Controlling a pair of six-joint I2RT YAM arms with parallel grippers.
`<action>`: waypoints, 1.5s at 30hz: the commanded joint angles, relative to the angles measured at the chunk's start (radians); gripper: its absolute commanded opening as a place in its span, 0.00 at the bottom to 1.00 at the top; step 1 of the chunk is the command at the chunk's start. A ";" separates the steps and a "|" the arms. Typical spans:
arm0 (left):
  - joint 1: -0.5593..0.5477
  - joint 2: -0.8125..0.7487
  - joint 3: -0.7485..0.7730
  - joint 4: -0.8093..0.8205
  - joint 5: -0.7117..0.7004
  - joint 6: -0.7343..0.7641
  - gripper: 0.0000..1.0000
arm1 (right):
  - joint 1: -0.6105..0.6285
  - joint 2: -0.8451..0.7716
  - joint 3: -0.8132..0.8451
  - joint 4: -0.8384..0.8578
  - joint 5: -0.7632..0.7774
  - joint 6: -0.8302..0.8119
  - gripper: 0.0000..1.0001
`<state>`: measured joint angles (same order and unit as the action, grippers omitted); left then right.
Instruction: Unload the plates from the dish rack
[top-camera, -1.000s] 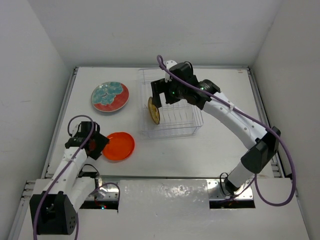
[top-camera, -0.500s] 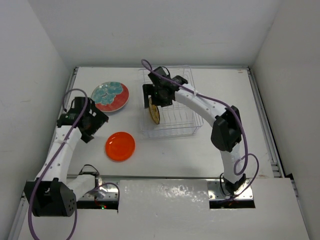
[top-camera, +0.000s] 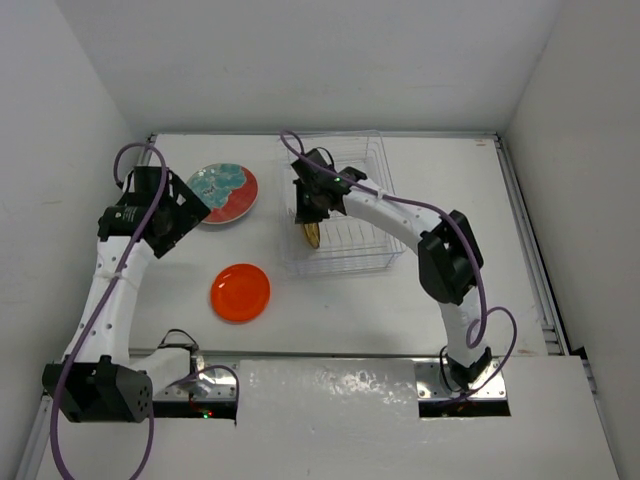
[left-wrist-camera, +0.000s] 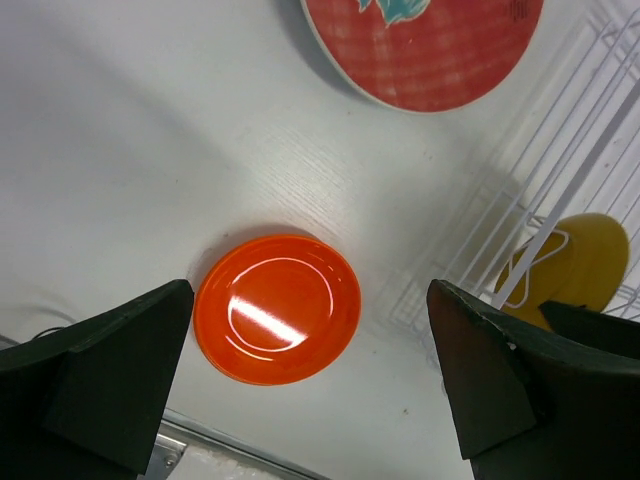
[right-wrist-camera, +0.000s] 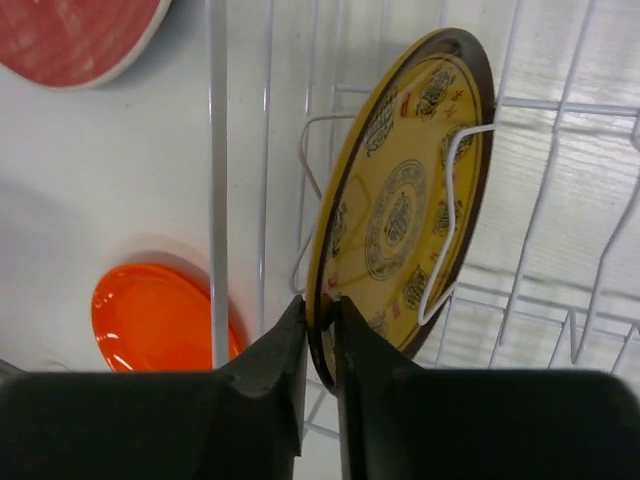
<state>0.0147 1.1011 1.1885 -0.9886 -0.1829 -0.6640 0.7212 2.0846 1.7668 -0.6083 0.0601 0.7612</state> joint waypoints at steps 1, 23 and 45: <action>-0.004 -0.004 0.000 0.022 0.036 0.035 1.00 | -0.012 -0.093 -0.027 0.097 0.058 0.043 0.12; -0.005 0.065 0.362 0.099 0.405 -0.058 1.00 | 0.029 -0.305 0.287 -0.166 -0.306 -0.665 0.00; -0.067 0.045 -0.003 0.289 0.832 -0.232 1.00 | 0.317 -0.354 0.172 -0.191 -0.086 -1.211 0.00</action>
<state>-0.0463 1.1851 1.1999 -0.7506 0.6128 -0.8822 1.0088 1.6928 1.8469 -0.8429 0.0231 -0.4023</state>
